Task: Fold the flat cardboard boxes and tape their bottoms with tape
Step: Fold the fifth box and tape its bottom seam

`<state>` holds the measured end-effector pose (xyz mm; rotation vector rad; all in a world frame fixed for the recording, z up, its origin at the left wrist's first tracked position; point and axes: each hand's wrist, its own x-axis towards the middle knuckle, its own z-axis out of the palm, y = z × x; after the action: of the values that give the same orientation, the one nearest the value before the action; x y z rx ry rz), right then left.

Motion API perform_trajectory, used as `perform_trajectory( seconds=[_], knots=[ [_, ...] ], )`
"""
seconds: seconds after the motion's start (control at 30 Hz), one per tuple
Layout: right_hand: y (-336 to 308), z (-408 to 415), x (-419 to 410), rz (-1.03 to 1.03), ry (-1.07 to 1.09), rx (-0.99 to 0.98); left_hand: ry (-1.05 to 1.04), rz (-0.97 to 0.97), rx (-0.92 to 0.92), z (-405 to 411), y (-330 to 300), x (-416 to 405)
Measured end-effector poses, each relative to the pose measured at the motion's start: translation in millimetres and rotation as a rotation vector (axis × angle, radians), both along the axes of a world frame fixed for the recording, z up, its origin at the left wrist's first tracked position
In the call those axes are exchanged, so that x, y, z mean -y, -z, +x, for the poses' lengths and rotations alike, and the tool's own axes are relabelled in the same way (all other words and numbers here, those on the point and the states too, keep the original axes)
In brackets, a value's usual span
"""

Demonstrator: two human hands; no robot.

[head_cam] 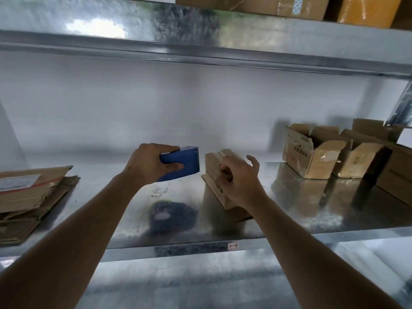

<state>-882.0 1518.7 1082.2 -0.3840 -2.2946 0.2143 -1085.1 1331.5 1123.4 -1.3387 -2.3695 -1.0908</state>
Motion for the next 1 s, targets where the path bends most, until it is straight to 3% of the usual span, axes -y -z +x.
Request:
perform_trajectory(
  seconds=[0.33, 0.53, 0.67, 1.0],
  knots=[
    [-26.0, 11.5, 7.7, 0.137, 0.091, 0.291, 0.085, 0.055, -0.040, 2.2, -9.8, -7.6],
    [-22.8, 25.3, -1.0, -0.101, 0.062, 0.253, 0.133, 0.142, 0.018, -4.3, -12.3, 5.5],
    [-25.6, 39.7, -12.9, -0.133, 0.045, 0.257, 0.152, 0.185, 0.064, -9.9, -11.9, 8.9],
    [-24.9, 8.2, 18.7, -0.001, 0.451, 0.361, 0.254, 0.213, 0.076, -4.5, -10.0, 12.0]
  ],
)
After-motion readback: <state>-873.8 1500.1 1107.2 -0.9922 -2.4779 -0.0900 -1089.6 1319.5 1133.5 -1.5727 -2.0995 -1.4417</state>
